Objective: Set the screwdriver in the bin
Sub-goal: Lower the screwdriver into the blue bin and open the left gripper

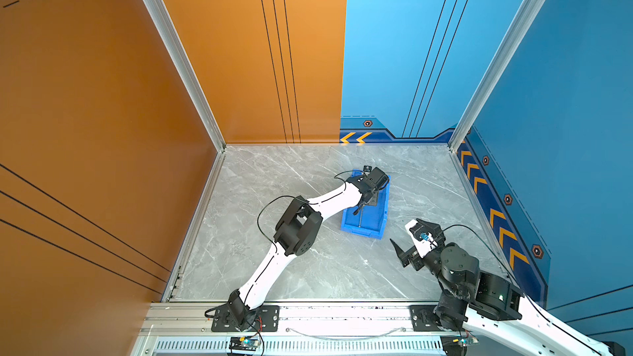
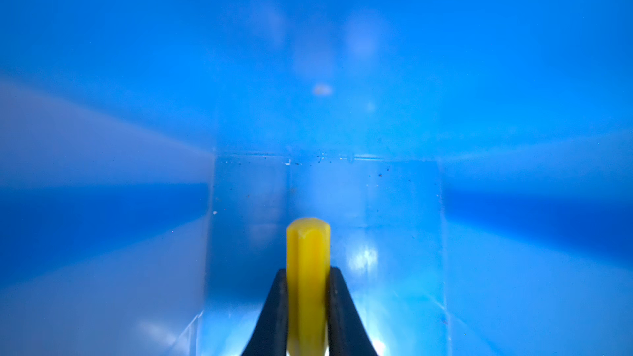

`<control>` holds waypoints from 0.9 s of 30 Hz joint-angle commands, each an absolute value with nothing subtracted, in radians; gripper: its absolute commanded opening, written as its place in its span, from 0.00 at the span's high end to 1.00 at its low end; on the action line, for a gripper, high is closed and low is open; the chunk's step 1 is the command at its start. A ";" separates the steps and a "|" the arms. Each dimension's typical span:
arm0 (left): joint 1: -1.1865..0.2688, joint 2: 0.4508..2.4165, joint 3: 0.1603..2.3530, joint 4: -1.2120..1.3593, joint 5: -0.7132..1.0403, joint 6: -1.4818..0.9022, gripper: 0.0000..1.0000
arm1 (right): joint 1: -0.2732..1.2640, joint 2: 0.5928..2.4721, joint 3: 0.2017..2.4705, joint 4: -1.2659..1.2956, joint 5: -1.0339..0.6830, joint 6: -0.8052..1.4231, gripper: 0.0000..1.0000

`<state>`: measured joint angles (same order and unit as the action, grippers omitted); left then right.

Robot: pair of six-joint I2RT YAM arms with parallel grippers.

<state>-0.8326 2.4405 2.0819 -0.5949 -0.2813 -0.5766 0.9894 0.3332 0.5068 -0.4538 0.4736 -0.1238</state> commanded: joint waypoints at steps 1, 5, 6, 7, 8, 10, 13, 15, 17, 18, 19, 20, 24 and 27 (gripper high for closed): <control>-0.839 2.483 2.104 -0.611 -0.307 -0.587 0.88 | 0.988 0.316 0.509 -0.439 0.501 -0.125 0.00; -0.840 2.499 2.105 -0.611 -0.307 -0.597 0.86 | 0.985 0.307 0.508 -0.437 0.505 -0.124 0.00; -0.839 2.503 2.107 -0.610 -0.307 -0.599 0.85 | 0.984 0.305 0.508 -0.437 0.506 -0.126 0.00; -0.841 2.507 2.109 -0.610 -0.306 -0.601 0.83 | 0.985 0.306 0.507 -0.437 0.506 -0.126 0.00; -0.841 2.511 2.109 -0.610 -0.304 -0.604 0.82 | 0.983 0.308 0.506 -0.437 0.506 -0.126 0.00; -0.840 2.521 2.114 -0.611 -0.300 -0.613 0.78 | 0.980 0.310 0.508 -0.436 0.506 -0.126 0.00; -0.841 2.528 2.121 -0.611 -0.297 -0.617 0.74 | 0.974 0.311 0.507 -0.436 0.503 -0.126 0.00; -0.841 2.524 2.126 -0.611 -0.298 -0.609 0.71 | 0.973 0.310 0.508 -0.436 0.502 -0.126 0.00; -0.840 2.519 2.129 -0.612 -0.302 -0.602 0.69 | 0.970 0.311 0.507 -0.436 0.502 -0.126 0.00; -0.837 2.515 2.126 -0.611 -0.302 -0.600 0.69 | 0.969 0.311 0.507 -0.435 0.502 -0.127 0.00; -0.835 2.511 2.124 -0.612 -0.303 -0.601 0.68 | 0.968 0.311 0.508 -0.434 0.502 -0.126 0.00; -0.833 2.507 2.123 -0.610 -0.303 -0.601 0.68 | 0.968 0.311 0.507 -0.434 0.502 -0.126 0.00; -0.834 2.494 2.131 -0.611 -0.305 -0.597 0.68 | 0.964 0.310 0.506 -0.434 0.500 -0.126 0.00; -0.834 2.480 2.138 -0.612 -0.308 -0.594 0.63 | 0.962 0.307 0.508 -0.433 0.497 -0.125 0.00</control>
